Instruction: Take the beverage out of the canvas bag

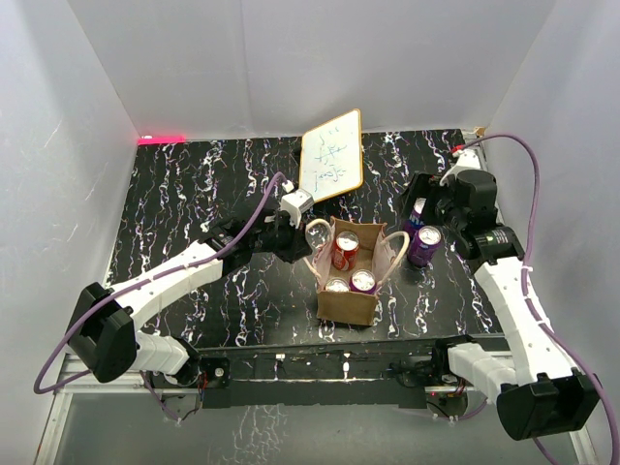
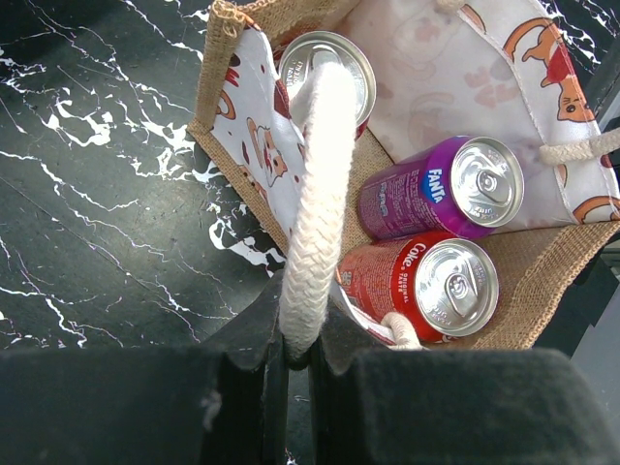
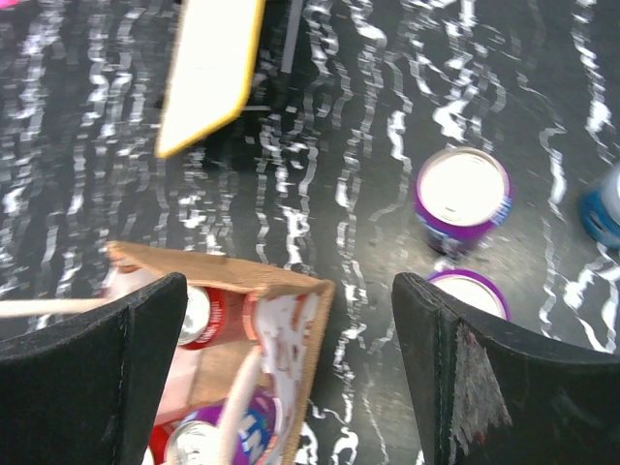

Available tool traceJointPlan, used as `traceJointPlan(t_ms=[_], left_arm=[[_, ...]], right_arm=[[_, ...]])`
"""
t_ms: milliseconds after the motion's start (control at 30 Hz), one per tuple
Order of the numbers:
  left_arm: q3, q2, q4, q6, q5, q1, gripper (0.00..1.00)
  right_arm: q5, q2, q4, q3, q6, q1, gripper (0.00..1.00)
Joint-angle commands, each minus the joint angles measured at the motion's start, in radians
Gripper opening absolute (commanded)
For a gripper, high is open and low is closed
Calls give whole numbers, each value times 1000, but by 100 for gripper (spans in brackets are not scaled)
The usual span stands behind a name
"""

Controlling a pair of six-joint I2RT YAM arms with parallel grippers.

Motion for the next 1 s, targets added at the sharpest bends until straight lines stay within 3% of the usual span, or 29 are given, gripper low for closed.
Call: traceJointPlan(t_ms=[0, 233, 433, 567, 967], left_arm=[[13, -8, -7, 14, 1, 3, 0], [15, -11, -5, 15, 4, 3, 0], [16, -8, -9, 15, 5, 3, 0], [14, -19, -8, 18, 1, 3, 0], [13, -16, -9, 25, 1, 3, 0]], right_arm=[[-250, -5, 87, 77, 2, -3, 91], [-341, 75, 79, 152, 6, 66, 94], [-157, 137, 19, 185, -27, 303, 94], [-51, 179, -19, 170, -32, 398, 93], [60, 191, -10, 23, 5, 490, 89]])
